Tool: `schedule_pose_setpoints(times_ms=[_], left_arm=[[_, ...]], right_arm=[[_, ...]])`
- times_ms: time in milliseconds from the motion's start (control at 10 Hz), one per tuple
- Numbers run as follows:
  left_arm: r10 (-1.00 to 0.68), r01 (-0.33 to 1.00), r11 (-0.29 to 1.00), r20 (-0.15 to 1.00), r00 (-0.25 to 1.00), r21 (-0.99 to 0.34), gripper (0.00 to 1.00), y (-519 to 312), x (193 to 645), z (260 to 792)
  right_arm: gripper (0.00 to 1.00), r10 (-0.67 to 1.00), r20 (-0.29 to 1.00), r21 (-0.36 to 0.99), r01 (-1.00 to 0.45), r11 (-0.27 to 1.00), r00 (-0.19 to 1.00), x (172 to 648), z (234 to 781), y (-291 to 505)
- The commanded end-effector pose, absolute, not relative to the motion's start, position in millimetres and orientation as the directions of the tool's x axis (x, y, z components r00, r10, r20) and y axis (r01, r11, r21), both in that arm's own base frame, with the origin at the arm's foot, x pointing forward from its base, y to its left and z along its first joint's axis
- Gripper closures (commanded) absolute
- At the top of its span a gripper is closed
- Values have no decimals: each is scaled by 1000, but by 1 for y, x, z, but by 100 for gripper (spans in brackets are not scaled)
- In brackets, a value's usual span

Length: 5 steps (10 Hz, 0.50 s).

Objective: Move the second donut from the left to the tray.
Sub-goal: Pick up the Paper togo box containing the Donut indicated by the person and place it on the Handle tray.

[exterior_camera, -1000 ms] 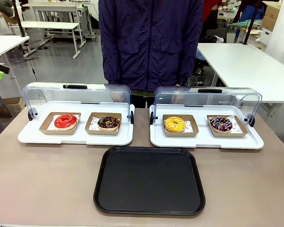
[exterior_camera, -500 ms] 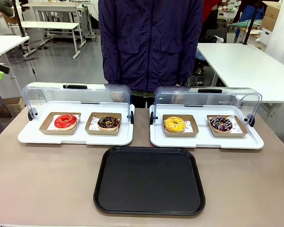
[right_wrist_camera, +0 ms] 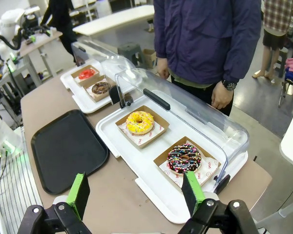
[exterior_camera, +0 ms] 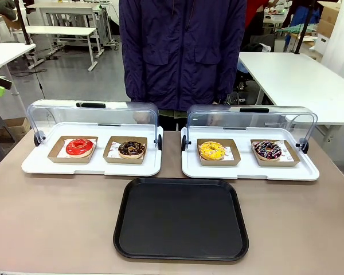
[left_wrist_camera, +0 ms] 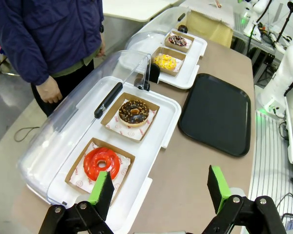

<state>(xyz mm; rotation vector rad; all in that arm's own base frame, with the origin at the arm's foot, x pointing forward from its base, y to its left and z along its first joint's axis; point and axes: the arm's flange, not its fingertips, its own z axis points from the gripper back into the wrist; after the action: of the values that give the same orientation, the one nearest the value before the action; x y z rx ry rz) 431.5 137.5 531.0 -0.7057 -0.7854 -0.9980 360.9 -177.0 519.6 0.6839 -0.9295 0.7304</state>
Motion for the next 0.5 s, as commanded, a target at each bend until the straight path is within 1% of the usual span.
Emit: schedule_pose_setpoints(times_ms=[0, 400], left_arm=[[-441, 918, 366, 841, 314, -151, 0, 137, 431, 533], [-441, 918, 366, 841, 314, -151, 0, 137, 431, 533]], right_arm=[[0, 243, 897, 178, -806, 565, 368, 365, 521, -177], [0, 243, 897, 178, -806, 565, 368, 365, 521, -177]])
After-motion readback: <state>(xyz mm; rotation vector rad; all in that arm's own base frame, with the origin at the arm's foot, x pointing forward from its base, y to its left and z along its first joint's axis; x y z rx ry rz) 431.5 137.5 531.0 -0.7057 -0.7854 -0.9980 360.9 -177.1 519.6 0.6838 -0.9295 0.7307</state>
